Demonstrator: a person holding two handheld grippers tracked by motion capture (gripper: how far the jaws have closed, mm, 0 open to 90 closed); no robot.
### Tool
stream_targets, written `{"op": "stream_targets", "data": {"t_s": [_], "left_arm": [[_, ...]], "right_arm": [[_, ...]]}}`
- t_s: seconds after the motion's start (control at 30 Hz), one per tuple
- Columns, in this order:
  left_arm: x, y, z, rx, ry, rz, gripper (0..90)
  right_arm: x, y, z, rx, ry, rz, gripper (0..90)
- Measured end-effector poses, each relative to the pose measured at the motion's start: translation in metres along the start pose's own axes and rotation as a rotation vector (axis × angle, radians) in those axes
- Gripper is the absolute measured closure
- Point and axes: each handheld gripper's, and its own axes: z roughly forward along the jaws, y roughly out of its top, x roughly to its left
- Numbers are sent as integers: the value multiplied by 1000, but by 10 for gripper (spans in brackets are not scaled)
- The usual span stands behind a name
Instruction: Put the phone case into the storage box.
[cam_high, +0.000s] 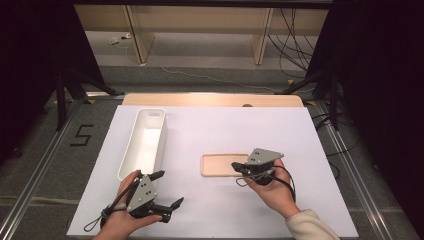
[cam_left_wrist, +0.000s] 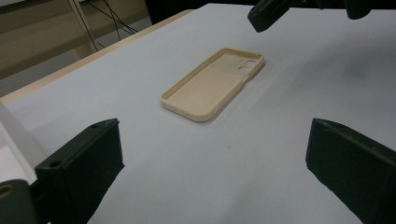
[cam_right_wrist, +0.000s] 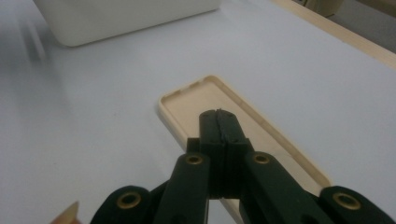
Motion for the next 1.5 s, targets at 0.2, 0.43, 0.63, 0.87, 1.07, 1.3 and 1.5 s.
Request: {"op": "stream_targets", "data": {"t_s": [0.2, 0.43, 0.63, 0.87, 1.07, 1.3, 1.5], "left_arm": [[0, 0, 0, 0, -2, 1, 35], [0, 0, 0, -1, -5, 0, 36], [0, 0, 0, -1, -4, 4, 36], [0, 0, 0, 2, -7, 2, 36], [0, 0, 0, 1, -9, 1, 37], [0, -1, 0, 2, -13, -4, 37], [0, -1, 0, 2, -13, 1, 37]], "right_arm": [[2, 8, 18, 23, 18, 2, 900], [8, 16, 44, 58, 50, -9, 900], [10, 20, 62, 94, 61, 4, 900], [11, 20, 81, 148, 79, 21, 900], [12, 20, 90, 175, 82, 37, 900], [14, 19, 98, 204, 97, 36, 900], [14, 19, 101, 207, 94, 44, 900]]}}
